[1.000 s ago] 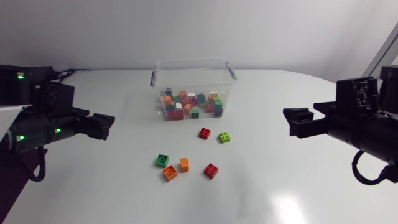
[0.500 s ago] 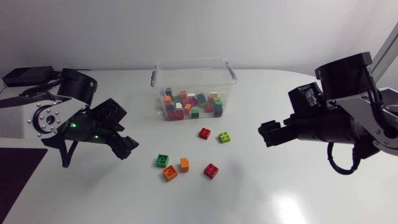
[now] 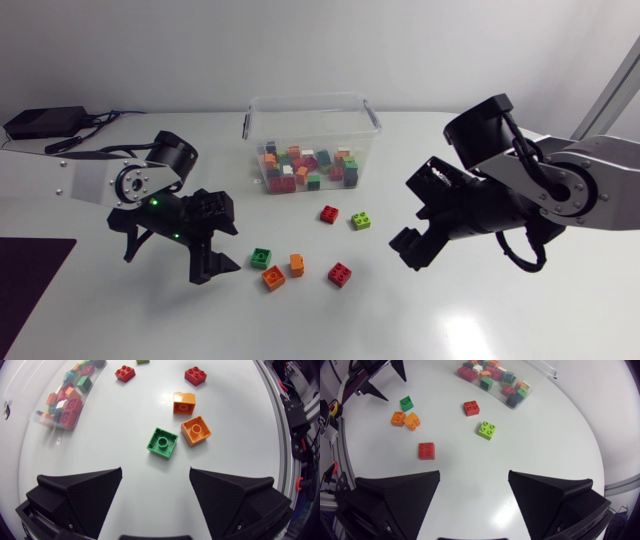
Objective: Place the duplo bricks in the container
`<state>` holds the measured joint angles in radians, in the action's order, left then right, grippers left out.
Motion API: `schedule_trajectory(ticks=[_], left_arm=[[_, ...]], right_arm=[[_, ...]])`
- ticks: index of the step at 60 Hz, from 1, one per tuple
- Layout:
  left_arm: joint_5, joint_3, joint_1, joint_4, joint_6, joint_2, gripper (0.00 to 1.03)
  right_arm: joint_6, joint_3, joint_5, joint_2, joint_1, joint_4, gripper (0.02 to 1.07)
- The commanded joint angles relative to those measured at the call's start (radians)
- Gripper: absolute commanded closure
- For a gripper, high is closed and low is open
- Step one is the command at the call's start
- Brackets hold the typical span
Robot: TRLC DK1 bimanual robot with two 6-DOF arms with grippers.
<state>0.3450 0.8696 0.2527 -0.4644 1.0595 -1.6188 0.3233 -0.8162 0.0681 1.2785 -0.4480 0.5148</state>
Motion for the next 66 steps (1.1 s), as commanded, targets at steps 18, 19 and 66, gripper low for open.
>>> schedule_trajectory(ticks=[18, 19, 66], left_arm=[[0.100, 0.131, 0.030, -0.080, 0.232, -0.159, 0.19], [0.100, 0.137, 0.030, -0.085, 0.237, -0.164, 0.19], [0.123, 0.289, 0.054, -0.275, 0.366, -0.329, 0.63]], right_arm=[[0.030, -0.001, 0.021, 0.108, -0.087, -0.016, 0.10], [0.031, -0.001, 0.019, 0.111, -0.090, -0.016, 0.10], [-0.066, -0.095, 0.007, 0.367, -0.233, -0.081, 0.13]])
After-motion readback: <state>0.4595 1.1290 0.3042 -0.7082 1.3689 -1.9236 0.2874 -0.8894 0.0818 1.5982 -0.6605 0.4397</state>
